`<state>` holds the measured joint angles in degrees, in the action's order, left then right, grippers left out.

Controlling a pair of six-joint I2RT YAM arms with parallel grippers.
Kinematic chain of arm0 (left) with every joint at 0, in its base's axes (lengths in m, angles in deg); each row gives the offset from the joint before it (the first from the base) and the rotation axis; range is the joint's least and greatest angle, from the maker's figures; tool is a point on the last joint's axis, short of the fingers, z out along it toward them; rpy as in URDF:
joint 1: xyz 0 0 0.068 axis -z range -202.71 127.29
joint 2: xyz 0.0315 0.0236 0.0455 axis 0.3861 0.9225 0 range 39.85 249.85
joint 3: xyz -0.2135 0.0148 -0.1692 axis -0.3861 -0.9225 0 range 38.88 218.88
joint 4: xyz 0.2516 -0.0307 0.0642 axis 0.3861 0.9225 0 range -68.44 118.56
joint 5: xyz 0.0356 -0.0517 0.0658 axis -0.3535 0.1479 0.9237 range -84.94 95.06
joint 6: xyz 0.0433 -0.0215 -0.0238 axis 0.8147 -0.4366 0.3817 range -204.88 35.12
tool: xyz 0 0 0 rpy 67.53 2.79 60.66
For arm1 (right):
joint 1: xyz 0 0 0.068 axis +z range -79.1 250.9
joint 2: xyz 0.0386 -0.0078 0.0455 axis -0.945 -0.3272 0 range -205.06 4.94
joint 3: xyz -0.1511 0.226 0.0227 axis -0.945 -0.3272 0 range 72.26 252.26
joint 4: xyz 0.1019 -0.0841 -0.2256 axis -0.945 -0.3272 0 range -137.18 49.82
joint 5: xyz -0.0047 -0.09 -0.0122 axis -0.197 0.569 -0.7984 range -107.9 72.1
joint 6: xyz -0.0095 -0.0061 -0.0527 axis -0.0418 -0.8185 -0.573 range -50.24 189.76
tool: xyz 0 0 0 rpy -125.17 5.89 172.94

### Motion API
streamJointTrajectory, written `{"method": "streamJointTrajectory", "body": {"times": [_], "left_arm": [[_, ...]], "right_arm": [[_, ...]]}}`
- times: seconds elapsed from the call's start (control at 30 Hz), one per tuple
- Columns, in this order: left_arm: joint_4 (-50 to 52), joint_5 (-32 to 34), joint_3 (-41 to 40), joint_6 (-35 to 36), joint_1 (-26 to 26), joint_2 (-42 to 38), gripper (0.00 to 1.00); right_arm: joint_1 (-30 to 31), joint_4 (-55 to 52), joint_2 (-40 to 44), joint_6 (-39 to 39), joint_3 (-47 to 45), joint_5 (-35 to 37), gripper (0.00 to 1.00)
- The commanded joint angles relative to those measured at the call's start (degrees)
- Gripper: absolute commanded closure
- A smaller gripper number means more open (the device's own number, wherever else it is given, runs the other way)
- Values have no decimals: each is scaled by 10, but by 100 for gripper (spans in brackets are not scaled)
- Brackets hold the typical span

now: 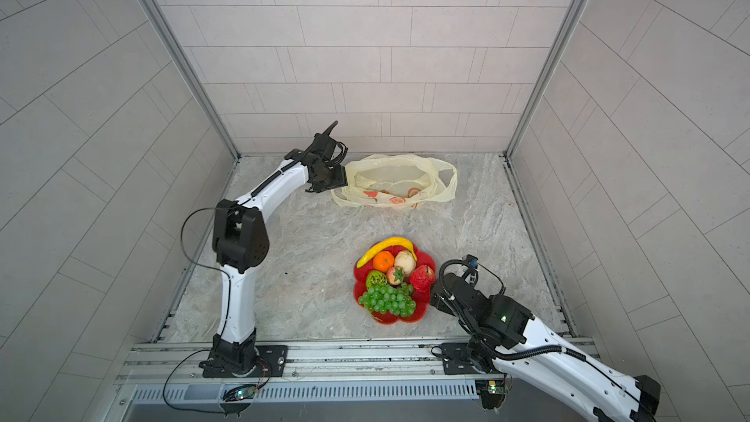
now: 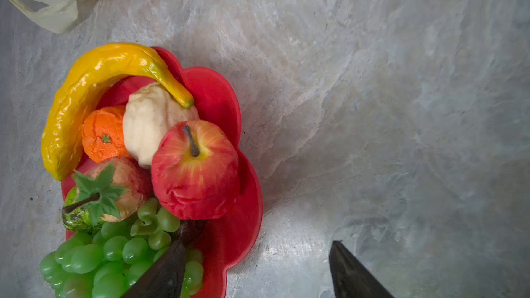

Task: Take fruits out of the plastic bag
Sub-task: Move the plastic bag to the top-center of the table, then move the plate to the center of the table.

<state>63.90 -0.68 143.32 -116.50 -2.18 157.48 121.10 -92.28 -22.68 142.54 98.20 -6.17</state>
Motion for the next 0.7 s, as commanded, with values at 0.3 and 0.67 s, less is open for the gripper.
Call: {"method": "streamJointTrajectory", "body": {"times": [0.3,0.67], "left_arm": [[-165,122,-405,-71,-2,-335,29],[-178,189,-531,-62,-8,-448,29]], "right_arm": [[-1,130,37,122,-103,-89,31],[-1,216,63,203,-170,-92,64]]}}
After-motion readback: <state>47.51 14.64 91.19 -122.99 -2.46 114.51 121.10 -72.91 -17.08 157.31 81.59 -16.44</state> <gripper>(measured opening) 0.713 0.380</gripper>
